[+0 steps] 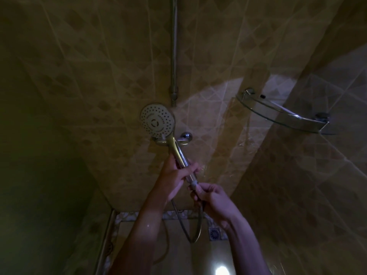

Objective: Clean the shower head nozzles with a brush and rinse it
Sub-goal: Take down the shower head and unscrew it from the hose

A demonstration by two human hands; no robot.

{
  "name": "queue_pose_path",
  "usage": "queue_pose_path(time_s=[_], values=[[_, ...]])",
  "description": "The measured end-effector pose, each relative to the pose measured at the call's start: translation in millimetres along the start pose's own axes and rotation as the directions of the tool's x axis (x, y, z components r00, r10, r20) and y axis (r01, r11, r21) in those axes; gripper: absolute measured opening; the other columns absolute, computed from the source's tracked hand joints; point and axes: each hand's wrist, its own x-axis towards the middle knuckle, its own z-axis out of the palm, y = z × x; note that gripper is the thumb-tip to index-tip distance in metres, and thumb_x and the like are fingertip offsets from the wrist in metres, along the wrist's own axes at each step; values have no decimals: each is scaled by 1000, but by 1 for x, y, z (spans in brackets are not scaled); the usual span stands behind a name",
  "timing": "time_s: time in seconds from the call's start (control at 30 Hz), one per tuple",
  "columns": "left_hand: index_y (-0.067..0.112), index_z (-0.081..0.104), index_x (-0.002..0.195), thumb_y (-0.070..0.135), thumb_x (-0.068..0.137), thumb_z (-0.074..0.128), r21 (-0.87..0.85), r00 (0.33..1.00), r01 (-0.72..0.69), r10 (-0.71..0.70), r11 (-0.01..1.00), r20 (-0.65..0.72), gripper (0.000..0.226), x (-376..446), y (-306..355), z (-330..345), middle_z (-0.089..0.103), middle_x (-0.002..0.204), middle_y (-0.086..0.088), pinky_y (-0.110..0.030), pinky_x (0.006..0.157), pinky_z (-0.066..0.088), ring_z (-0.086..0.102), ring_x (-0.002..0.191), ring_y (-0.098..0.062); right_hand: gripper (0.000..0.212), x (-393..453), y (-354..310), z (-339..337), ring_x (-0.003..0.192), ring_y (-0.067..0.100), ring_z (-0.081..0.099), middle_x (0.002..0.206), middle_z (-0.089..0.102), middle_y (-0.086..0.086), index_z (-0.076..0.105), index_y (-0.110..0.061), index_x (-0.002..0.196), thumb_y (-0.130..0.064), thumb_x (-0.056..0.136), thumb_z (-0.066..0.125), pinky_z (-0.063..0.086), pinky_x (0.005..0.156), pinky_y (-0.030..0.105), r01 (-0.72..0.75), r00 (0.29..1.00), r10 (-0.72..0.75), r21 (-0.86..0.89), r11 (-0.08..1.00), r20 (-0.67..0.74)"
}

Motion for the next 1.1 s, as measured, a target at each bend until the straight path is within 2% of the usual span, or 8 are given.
queue_pose_path(time_s=[0.13,0.23,0.33,0.47,0.53,0.7,0.83,1.1], values=[[0,48,113,15,77,77,110,995,-40,49,993,-89,49,0,-8,-3,65,77,-11,-37,61,53,65,66,-23,19,-3,2,14,56,14,39,65,47,7,59,6,102,-8,98,47,31,54,23,-5,1000,5,9,1000,-13],[5,54,103,28,72,81,271,946,-72,151,960,-286,47,2,-17,2,68,63,-11,-30,51,51,66,54,-22,19,-4,2,26,57,13,40,67,48,9,62,5,98,-6,98,47,31,56,24,6,997,-10,-48,999,-82],[8,53,101,28,72,82,281,887,-91,206,955,-414,46,2,-23,7,69,61,-9,-25,45,48,65,49,-17,23,-5,3,34,59,13,39,75,45,15,62,12,96,-7,97,48,31,55,23,50,990,-65,-112,992,-128],[-9,46,116,12,85,71,53,955,-120,130,991,-265,45,3,-17,3,65,96,-21,-26,55,52,66,74,-23,22,-8,-1,33,60,16,35,72,42,13,61,14,94,-4,96,48,25,55,26,91,988,-98,-67,994,-118],[-6,46,118,11,89,65,-6,985,-91,89,996,-149,39,1,-11,0,65,109,-23,-27,57,51,65,78,-24,25,-7,-5,29,60,15,37,68,45,11,58,19,94,-3,96,47,27,57,27,75,993,-78,-40,996,-93],[15,48,95,9,92,59,29,994,-84,86,996,-65,13,-1,-9,-6,52,63,-6,-28,53,38,49,57,-16,21,-3,-3,32,57,12,43,64,51,5,67,0,88,-6,96,48,32,57,26,43,996,-49,-70,997,-74],[20,44,94,16,88,65,118,992,-111,118,987,-54,22,0,-5,-9,51,64,-5,-30,53,41,50,57,-19,27,-3,3,32,56,12,42,62,52,3,68,-8,78,-9,97,49,34,54,22,45,993,-48,-38,998,-104],[34,50,93,14,93,60,171,989,-135,143,976,-33,23,1,-3,-27,57,76,0,-38,66,42,54,65,-17,20,-2,-3,3,70,14,52,73,60,4,71,-4,94,-14,96,53,40,70,30,75,975,-94,-99,992,-200]])
